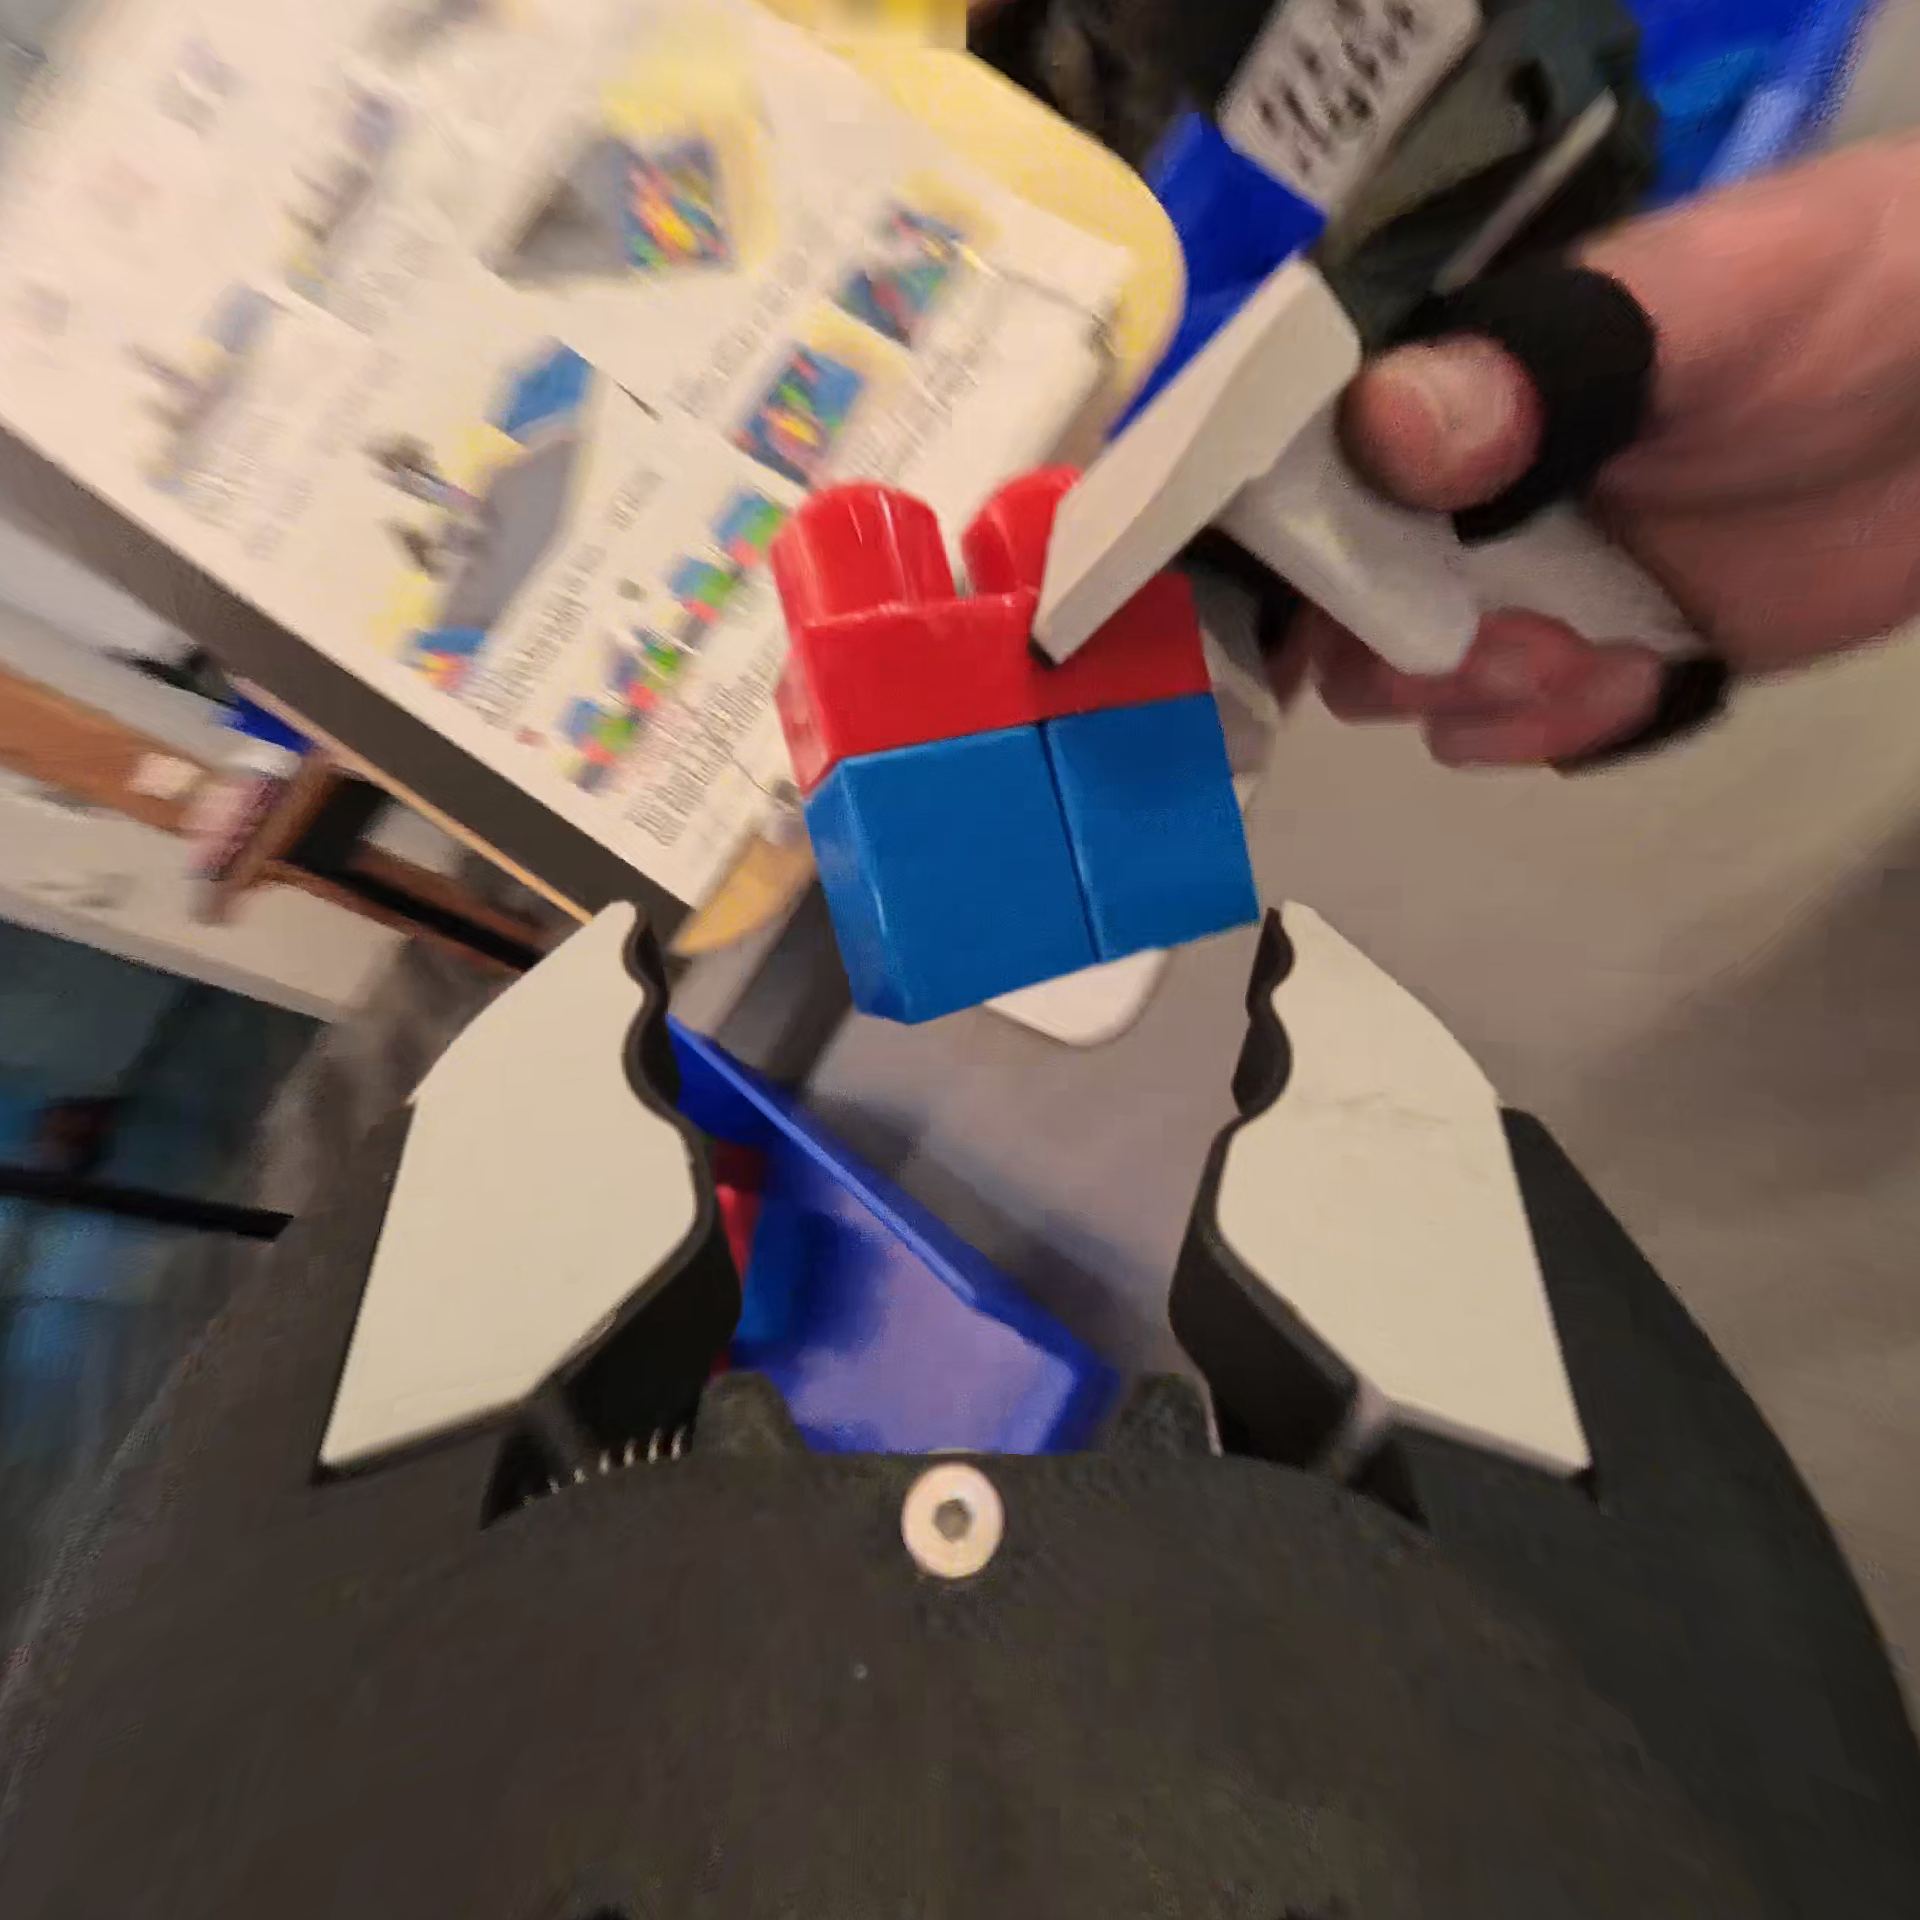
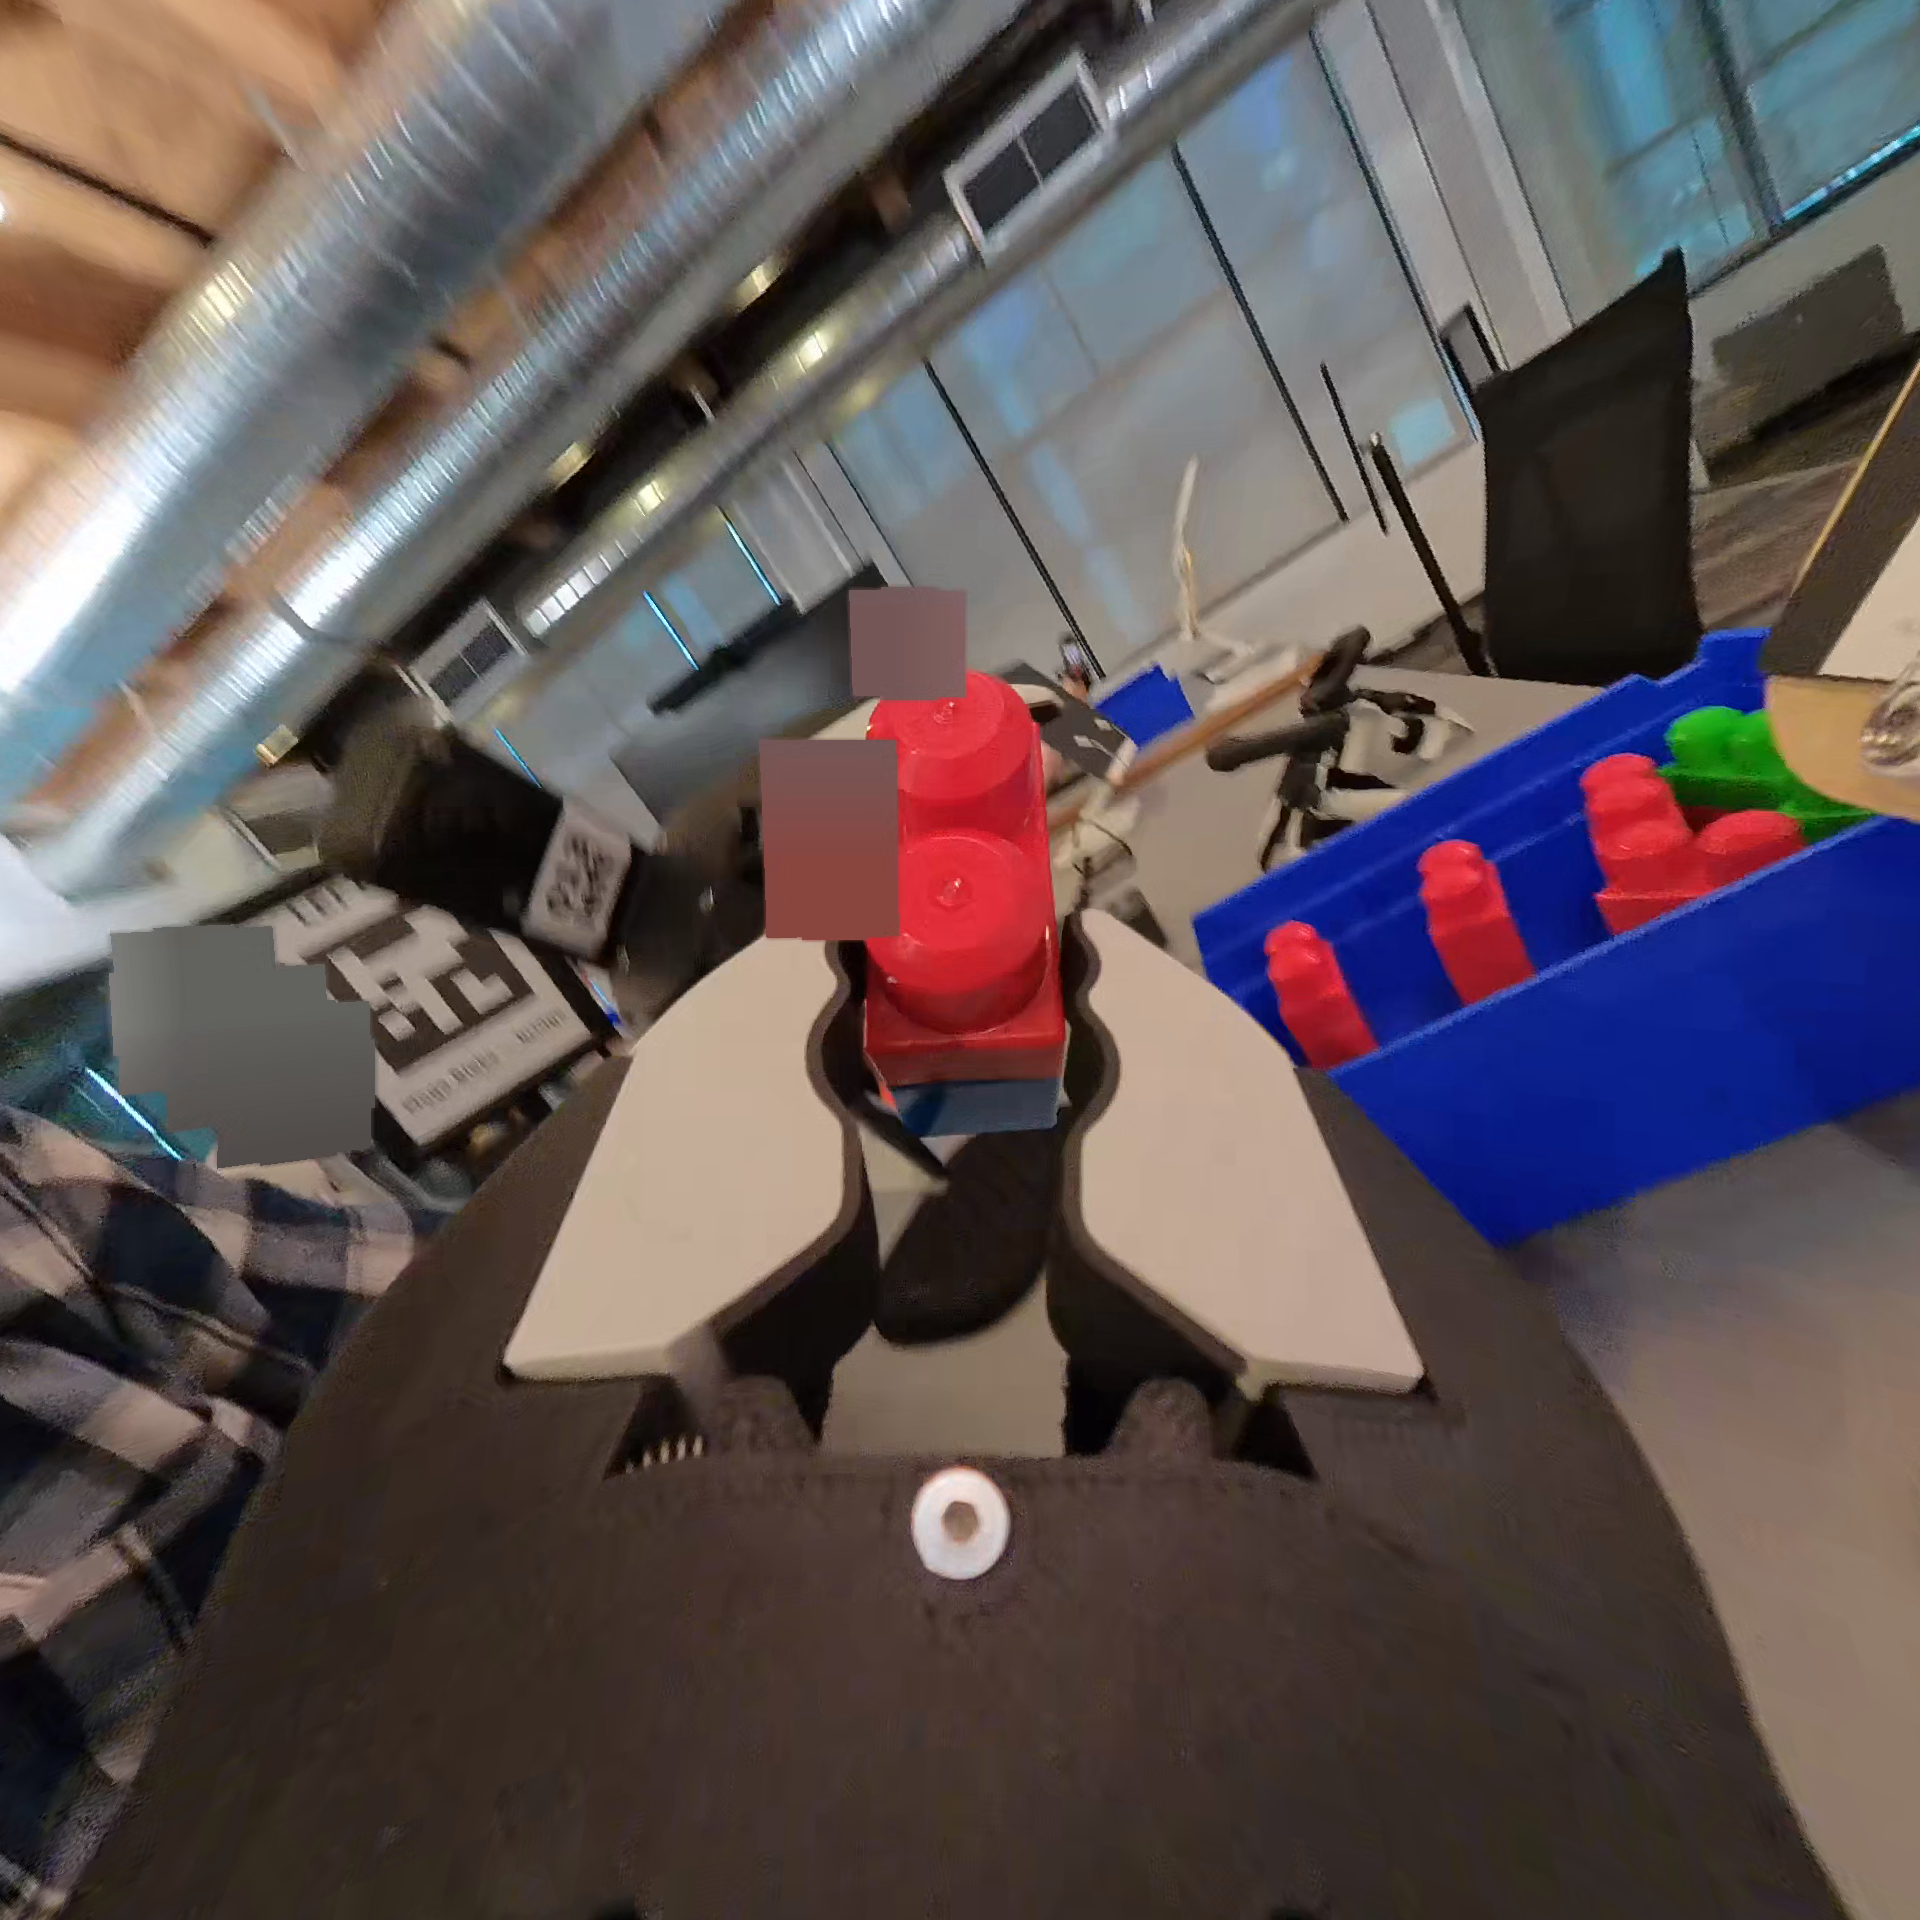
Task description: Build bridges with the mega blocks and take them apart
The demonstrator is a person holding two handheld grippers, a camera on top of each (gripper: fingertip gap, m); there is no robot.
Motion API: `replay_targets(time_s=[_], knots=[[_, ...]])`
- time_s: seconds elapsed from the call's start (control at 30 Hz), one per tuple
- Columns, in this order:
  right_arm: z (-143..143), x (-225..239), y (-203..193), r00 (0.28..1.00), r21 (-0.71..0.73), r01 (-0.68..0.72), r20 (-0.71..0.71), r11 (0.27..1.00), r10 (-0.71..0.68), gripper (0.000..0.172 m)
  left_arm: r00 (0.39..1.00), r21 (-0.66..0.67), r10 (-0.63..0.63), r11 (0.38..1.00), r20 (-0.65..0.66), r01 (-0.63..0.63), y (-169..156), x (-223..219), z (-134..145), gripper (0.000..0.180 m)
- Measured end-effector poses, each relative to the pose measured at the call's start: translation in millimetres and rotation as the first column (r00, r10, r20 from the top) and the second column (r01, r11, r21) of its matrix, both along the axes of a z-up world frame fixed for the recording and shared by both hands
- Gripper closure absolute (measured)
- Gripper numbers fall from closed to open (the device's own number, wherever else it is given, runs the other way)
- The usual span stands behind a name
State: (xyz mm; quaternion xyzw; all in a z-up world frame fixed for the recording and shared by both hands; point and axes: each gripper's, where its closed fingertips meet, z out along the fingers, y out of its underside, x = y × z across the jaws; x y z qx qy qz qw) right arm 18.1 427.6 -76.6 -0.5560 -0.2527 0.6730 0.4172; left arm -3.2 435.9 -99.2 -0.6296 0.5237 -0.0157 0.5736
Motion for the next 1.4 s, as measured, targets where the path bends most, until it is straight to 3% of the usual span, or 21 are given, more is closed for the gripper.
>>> replay_targets(time_s=[0.07, 0.17, 0.3, 0.43, 0.6, 0.67, 0.87, 0.93, 1.0, 1.13, 1.2, 1.4], knots=[[1, -1, -2, 0.998, -0.058, -0.009, -0.068, 0.998, 0.005, 0.136, 0.998, 0.16, 0.028, 0.986, 0.055, -0.036, -4, 10, 10, 0.078], [1, -3, -5, 0.989, -0.126, -0.034, -0.144, 0.991, 0.016, 0.136, 0.997, 0.308, 0.075, 0.948, 0.02, -0.077, -7, 20, 10, 0.089], [4, 0, -7, 0.971, -0.185, -0.062, -0.24, 0.981, 0.016, 0.136, 0.994, 0.385, 0.093, 0.917, 0.058, -0.108, -8, 23, 17, 0.098], [9, 5, -9, 0.951, -0.195, -0.074, -0.309, 0.978, 0.01, 0.136, 0.989, 0.435, 0.083, 0.891, 0.126, -0.13, -8, 16, 27, 0.092], [10, 4, -18, 0.945, -0.198, -0.134, -0.322, 0.971, 0.065, 0.136, 0.988, 0.416, 0.022, 0.906, 0.154, -0.085, -10, 14, 25, 0.081], [10, 4, -20, 0.938, -0.212, -0.164, -0.337, 0.963, 0.086, 0.136, 0.993, 0.428, -0.044, 0.904, 0.109, -0.007, -17, 22, 23, 0.092], [7, 5, -25, 0.933, -0.232, -0.2, -0.343, 0.952, 0.112, 0.136, 0.99, 0.393, -0.093, 0.919, 0.108, 0.043, -22, 25, 21, 0.095], [6, 6, -25, 0.945, -0.216, -0.176, -0.31, 0.96, 0.104, 0.133, 0.991, 0.377, -0.096, 0.925, 0.093, 0.054, -24, 24, 19, 0.096], [5, 8, -22, 0.958, -0.209, -0.165, -0.267, 0.964, 0.106, 0.117, 0.983, 0.341, -0.148, 0.934, 0.105, 0.105, -30, 26, 18, 0.096], [6, 1, -39, 0.952, -0.144, -0.295, -0.129, 0.945, 0.278, 0.121, 0.978, 0.278, -0.202, 0.944, 0.054, 0.18, -38, 27, 12, 0.096], [4, -3, -42, 0.952, -0.117, -0.306, -0.066, 0.945, 0.3, 0.135, 0.975, 0.264, -0.222, 0.942, 0.022, 0.208, -42, 31, 8, 0.096], [-8, -2, -52, 0.928, -0.138, -0.369, -0.001, 0.919, 0.373, 0.135, 0.974, 0.211, -0.226, 0.951, -0.03, 0.227, -49, 30, -1, 0.098]])
